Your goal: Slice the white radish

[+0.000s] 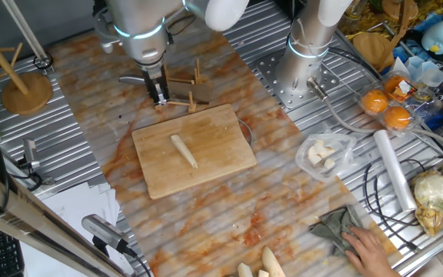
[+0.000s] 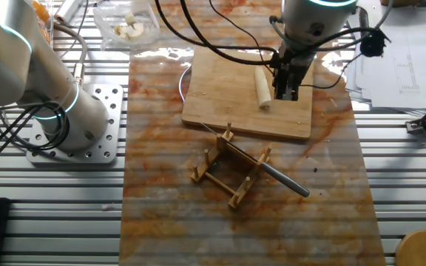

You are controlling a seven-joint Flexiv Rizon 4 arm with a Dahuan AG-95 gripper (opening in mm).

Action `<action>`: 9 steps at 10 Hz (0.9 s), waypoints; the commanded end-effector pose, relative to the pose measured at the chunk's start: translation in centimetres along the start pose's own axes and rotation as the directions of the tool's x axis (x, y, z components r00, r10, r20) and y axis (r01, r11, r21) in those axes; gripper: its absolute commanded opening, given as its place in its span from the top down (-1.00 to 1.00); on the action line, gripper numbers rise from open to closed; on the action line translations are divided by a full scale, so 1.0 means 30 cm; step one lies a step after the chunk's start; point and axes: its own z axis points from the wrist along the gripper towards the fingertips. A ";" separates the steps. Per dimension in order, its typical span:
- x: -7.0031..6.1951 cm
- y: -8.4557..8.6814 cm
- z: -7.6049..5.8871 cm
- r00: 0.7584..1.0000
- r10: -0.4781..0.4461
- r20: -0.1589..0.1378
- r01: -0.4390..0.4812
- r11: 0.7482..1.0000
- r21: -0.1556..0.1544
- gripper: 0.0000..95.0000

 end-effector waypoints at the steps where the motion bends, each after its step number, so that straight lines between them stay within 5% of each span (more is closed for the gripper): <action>1: -0.002 -0.177 0.045 0.999 0.046 -0.007 -0.046 0.999 0.013 1.00; 3: 0.010 -0.247 0.053 0.999 0.038 -0.006 -0.038 0.999 0.033 1.00; 4: 0.025 -0.283 0.068 0.999 0.036 -0.013 -0.035 0.999 0.033 0.60; 5: 0.038 -0.290 0.081 0.999 0.035 -0.014 -0.035 0.999 0.029 0.60; 7: 0.060 -0.289 0.098 1.000 0.024 -0.012 -0.024 0.999 0.026 -0.20; 9: 0.072 -0.288 0.111 0.999 0.027 -0.021 -0.026 0.999 0.023 -0.20</action>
